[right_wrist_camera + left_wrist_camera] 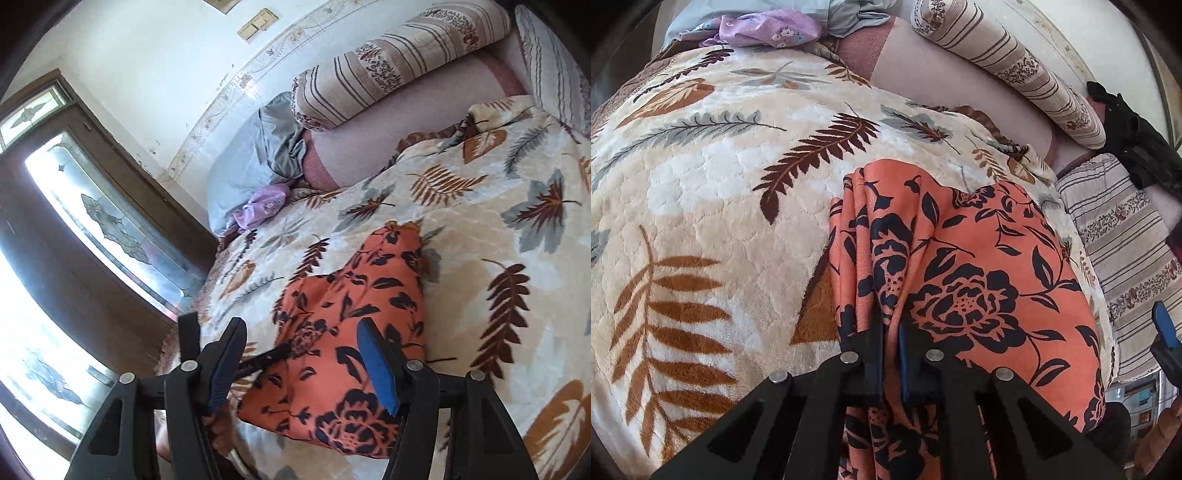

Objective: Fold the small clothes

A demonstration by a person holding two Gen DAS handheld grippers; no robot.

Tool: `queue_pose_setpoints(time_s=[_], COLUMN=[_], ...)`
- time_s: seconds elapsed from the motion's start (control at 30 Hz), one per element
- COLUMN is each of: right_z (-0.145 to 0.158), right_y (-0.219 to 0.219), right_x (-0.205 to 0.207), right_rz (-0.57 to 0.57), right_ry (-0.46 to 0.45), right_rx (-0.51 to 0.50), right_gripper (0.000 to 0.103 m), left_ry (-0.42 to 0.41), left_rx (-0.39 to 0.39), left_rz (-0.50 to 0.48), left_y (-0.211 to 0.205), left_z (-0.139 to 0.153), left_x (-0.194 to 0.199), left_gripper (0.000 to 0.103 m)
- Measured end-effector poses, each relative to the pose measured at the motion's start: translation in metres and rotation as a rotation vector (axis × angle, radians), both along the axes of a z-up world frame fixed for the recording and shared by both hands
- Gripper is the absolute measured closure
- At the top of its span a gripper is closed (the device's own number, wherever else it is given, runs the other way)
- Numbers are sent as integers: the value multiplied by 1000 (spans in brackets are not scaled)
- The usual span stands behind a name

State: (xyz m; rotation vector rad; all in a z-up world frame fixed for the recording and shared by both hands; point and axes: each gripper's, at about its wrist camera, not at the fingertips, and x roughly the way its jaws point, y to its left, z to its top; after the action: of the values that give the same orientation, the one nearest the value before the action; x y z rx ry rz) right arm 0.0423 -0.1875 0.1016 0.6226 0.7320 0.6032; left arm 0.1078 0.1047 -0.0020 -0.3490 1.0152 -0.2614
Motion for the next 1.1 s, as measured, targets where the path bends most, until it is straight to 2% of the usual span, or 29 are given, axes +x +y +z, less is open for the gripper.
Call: queue_pose_setpoints(time_s=[0.07,0.1,0.13,0.17,0.2,0.27,0.33,0.4,0.47,0.53,0.6,0.67,0.7,0.73,0.77,0.87,0.93,1.0,1.07,1.1], right_z=[-18,-38,-69,-112,-143,-148,-146,-147,-145,-143,-141,-136,-131,-124,-113,-89,-91,-99,-100,-101], right_y=[6,9,14,19,18,8,8,12,16,17,20,18,15,11,5,-19,-31,-37,-38,-36], right_x=[17,29,40,50,52,45,41,40,38,35,34,33,33,33,32,37,51,60,62,61], right_rz=[75,99,109,130,137,130,132,130,122,123,120,116,121,131,139,101,57,32,46,60], right_ry=[74,140,247,409,489,445,437,430,418,395,387,406,418,424,403,312,336,383,372,371], right_rx=[138,167,158,182,256,313,317,305,293,278,278,288,290,296,302,251,207,202,192,193], right_gripper=[21,20,20,20,29,39,39,39,39,38,38,38,37,37,35,29,28,28,28,28], left_ry=[2,2,4,8,14,23,2,-70,-164,-211,-170,-24,4,-52,-65,-52,-49,-38,-34,-30], left_rx=[3,5,9,13,22,17,42,76,72,71,147,262,275,251,262,247,226,171,142,131], left_rz=[-1,-1,-1,-4,-2,2,24,35,9,-29,-60,-51,-32,-30,-29,-25,-12,4,16,29], left_y=[-1,-1,-1,-2,-2,-1,-4,-14,-29,-47,-66,-69,-61,-54,-51,-41,-30,-18,-5,1], left_z=[0,0,-1,-1,-2,2,17,44,74,88,72,24,4,2,4,9,9,8,7,7], left_x=[0,0,0,1,2,2,-2,-11,-19,-21,-11,5,6,0,-4,-5,-5,-7,-9,-9], left_gripper=[95,95,95,95,95,94,94,94,94,90,90,91,90,87,86,85,84,84,84,76])
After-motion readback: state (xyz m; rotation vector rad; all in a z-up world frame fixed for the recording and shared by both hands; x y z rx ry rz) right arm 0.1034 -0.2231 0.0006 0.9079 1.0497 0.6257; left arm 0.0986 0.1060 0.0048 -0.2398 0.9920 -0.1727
